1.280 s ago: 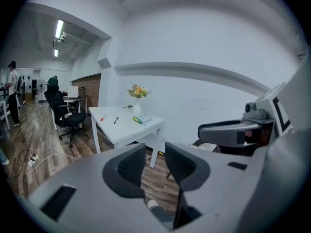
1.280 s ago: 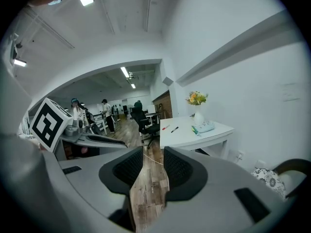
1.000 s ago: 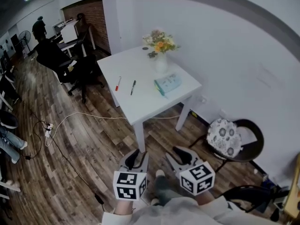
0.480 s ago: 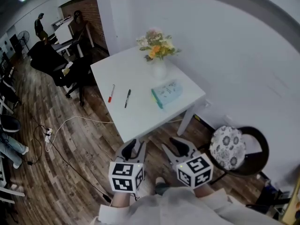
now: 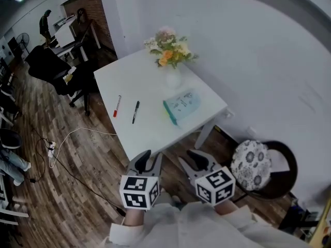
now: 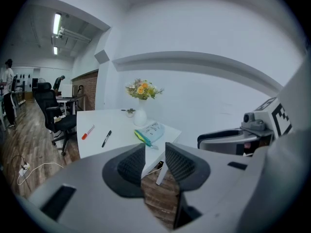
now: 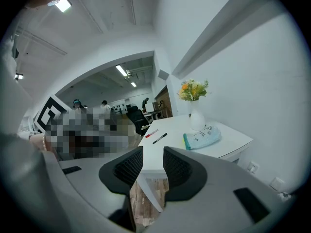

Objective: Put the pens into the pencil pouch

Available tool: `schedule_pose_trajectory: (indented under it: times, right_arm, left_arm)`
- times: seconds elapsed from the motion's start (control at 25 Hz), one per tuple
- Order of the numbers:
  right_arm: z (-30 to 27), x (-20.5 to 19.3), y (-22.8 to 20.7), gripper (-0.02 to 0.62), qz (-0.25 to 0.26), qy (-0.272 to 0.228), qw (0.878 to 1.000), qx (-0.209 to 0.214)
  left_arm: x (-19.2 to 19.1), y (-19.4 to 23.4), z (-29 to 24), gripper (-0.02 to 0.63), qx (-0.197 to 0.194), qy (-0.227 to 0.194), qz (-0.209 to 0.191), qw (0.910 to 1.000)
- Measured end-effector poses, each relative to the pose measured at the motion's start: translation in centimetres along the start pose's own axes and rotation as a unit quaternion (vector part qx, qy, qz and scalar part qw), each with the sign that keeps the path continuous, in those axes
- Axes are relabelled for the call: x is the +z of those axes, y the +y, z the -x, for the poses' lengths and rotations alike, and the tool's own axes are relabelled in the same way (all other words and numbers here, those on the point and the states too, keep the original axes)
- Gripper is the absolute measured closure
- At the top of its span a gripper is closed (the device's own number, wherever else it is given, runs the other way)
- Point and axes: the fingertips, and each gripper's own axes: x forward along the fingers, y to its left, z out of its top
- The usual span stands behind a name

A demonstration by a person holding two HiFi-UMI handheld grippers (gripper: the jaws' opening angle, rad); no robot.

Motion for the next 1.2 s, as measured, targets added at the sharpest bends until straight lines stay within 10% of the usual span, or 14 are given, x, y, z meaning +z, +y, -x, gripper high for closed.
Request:
schedule_pose_trajectory:
  times: [1.2]
  right_arm:
    - [-16.3, 8.5, -8.1, 0.476, -0.004, -0.007, 0.999, -0.045]
  left_arm:
    - [6.6, 14.1, -13.7, 0.491, -0.016, 0.034, -0.009, 0.9993]
